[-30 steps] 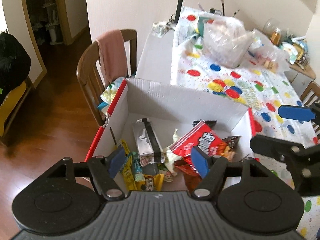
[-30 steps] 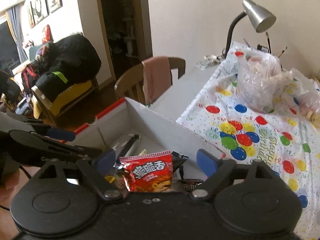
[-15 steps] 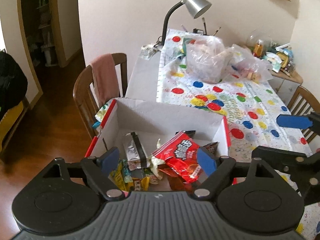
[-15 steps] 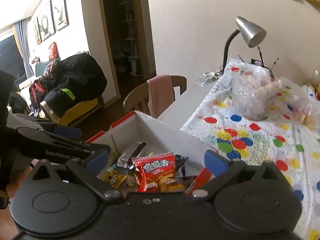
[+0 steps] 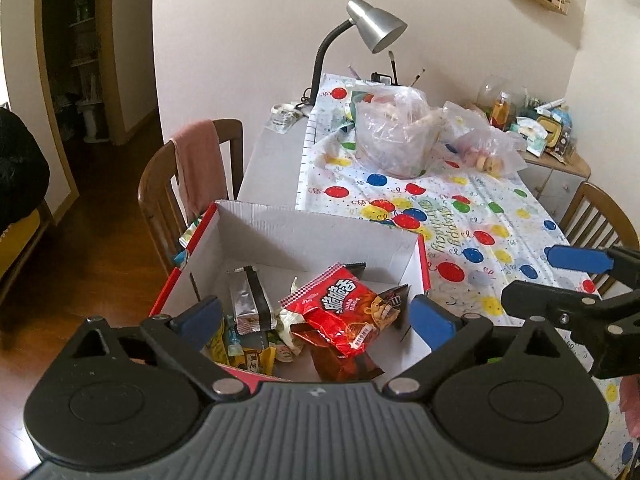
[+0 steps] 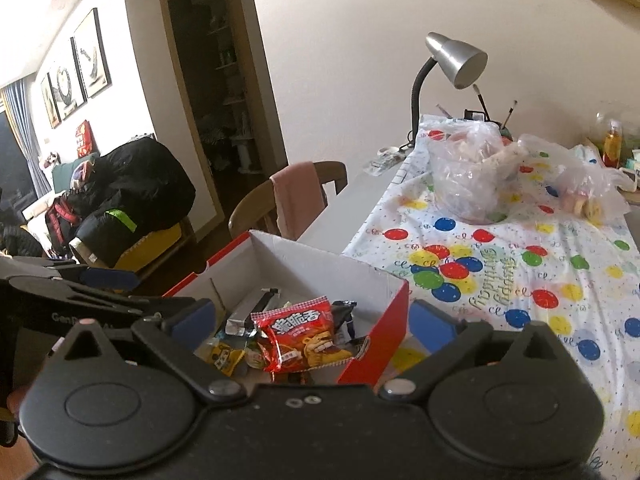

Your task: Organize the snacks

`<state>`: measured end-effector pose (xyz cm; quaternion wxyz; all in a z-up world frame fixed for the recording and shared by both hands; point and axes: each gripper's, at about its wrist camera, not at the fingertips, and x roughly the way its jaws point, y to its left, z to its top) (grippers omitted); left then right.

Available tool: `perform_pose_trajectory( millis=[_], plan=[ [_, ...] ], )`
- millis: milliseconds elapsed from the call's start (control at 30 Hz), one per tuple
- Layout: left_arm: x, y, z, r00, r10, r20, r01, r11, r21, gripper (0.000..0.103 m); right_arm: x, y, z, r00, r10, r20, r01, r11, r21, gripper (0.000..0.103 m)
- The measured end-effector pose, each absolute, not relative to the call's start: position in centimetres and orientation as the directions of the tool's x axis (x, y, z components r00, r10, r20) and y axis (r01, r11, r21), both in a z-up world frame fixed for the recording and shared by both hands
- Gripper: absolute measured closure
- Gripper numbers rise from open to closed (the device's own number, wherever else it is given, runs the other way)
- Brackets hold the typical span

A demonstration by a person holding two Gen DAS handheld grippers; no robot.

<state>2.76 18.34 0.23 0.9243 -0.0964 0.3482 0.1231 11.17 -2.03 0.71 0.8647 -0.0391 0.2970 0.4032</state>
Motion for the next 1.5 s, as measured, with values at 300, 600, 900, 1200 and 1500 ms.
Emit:
perform_pose_trajectory(
  millis=[300,600,900,1200,1500],
  plan=[
    [2.2,17.4,0.6,0.730,0.168,-0.662,-0.291,0.953,-0.079,0.002,10.9,-2.8,0.2,0.501,0.663,-0.555,-0.699,0.689,0.192,0.000],
    [2.0,17.2,0.7,0.732,0.164,-0.661,-0.288,0.954,-0.083,0.002,10.6,-3.2,0.3,0.510,0.664,-0.547,-0.694,0.694,0.195,0.000],
    [1.8,16.5,0.9,0.730,0.163,-0.664,-0.287,0.955,-0.081,0.002,10.3,-3.4,0.5,0.521,0.659,-0.543,-0.686,0.702,0.192,0.000],
    [1.7,16.1,0.8,0.731,0.160,-0.663,-0.283,0.956,-0.081,0.002,10.3,-3.5,0.5,0.524,0.656,-0.543,-0.684,0.704,0.191,0.000],
    [1.7,16.0,0.9,0.733,0.158,-0.662,-0.282,0.956,-0.084,0.002,10.3,-3.5,0.5,0.528,0.655,-0.540,-0.679,0.708,0.194,0.000]
  ],
)
